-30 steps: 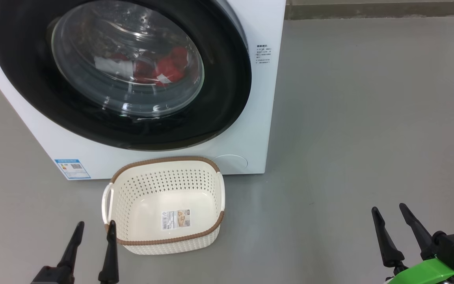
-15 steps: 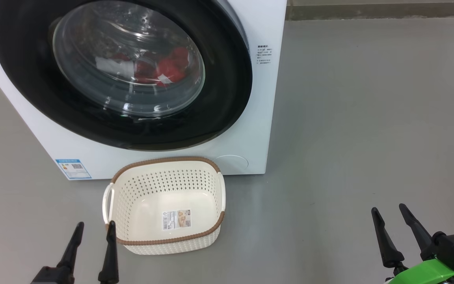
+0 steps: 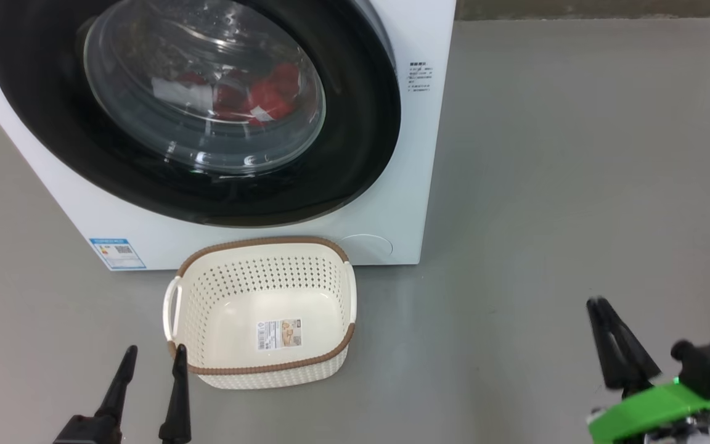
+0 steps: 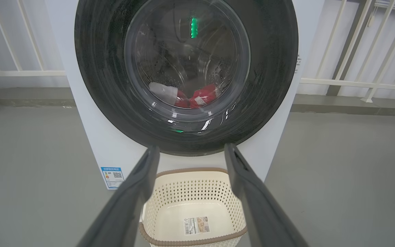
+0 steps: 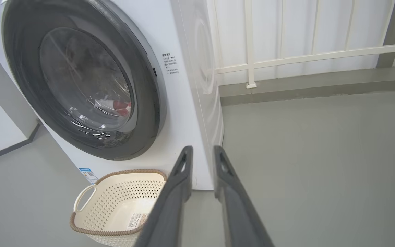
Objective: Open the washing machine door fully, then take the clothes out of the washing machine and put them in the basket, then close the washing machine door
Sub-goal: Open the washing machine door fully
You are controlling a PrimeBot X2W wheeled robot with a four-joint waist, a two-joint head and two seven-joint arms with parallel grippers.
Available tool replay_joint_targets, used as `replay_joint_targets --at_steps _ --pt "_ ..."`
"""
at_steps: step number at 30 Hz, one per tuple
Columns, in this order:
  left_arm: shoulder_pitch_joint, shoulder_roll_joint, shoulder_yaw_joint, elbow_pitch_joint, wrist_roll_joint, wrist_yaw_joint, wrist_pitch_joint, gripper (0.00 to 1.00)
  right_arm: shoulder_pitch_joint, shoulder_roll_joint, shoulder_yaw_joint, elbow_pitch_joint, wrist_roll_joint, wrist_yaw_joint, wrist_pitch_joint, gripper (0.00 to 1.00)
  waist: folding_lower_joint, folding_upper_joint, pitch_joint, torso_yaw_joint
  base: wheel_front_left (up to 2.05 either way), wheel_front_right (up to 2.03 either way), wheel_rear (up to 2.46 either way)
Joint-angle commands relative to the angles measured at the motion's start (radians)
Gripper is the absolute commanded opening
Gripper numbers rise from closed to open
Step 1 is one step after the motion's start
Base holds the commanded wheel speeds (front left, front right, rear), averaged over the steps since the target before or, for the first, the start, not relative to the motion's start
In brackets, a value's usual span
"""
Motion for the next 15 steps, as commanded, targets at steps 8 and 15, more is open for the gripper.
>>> replay_joint_targets --at_steps 8,15 --pt "-0.038 0.013 -0.001 -0.038 -0.006 0.013 -0.009 1.00 -0.229 -0.012 0.061 -0.015 0.196 -0.001 -0.012 0.00 -0.0001 0.0000 0.040 0.036 0.00 0.00 0.00" --pt "-0.069 0.013 -0.025 -0.052 -0.025 0.015 -0.009 1.00 -0.424 -0.034 0.108 0.053 0.324 -0.001 -0.012 0.00 -0.0001 0.0000 0.082 0.079 0.00 0.00 0.00"
